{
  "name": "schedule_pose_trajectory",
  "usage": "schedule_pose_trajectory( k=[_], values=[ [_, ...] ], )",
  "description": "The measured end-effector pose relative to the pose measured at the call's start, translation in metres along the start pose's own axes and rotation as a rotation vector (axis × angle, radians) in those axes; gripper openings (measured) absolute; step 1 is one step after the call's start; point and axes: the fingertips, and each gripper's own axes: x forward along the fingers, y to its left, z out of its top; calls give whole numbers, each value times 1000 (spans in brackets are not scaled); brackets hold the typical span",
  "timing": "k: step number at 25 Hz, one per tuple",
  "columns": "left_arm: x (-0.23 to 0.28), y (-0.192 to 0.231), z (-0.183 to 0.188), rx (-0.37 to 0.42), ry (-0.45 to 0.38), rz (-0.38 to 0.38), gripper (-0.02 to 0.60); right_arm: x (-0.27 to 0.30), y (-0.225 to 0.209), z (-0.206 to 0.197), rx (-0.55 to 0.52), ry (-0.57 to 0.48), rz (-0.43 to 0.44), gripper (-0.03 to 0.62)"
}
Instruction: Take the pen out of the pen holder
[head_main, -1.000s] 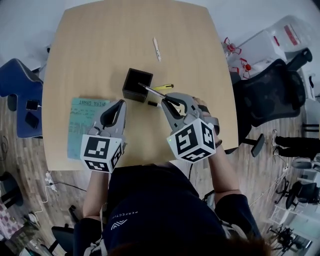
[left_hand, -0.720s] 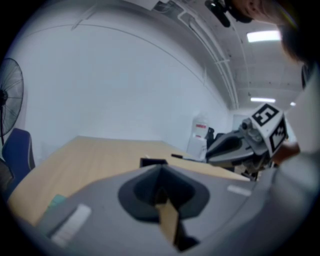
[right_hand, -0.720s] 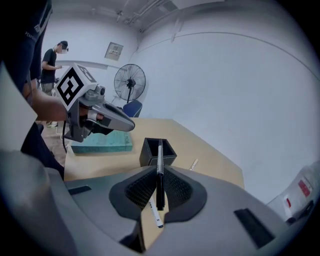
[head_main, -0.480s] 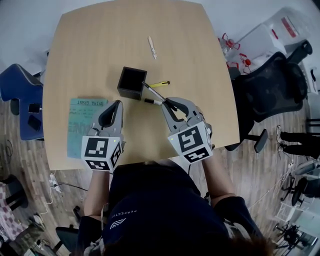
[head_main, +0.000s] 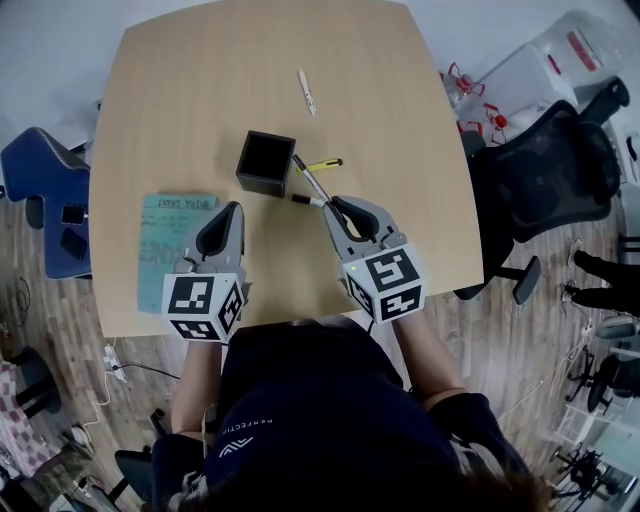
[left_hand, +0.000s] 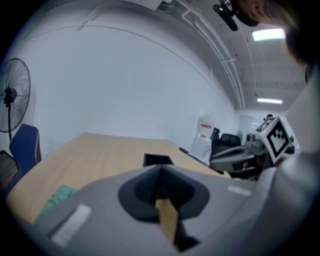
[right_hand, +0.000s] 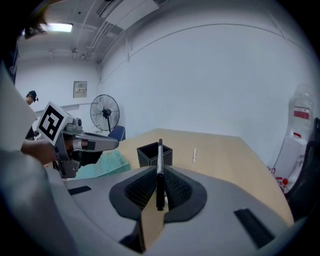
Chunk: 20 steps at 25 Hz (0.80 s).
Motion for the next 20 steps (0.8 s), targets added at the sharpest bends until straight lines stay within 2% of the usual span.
schedule_pose_trajectory(
  k=[7,20],
  values=[
    [0,1,-3,-12,11,6,6,2,1,-1,85,-35,-8,35],
    [0,4,-10,-42,28,18,6,2,-2,-3,128,-38,-19,35]
  ],
)
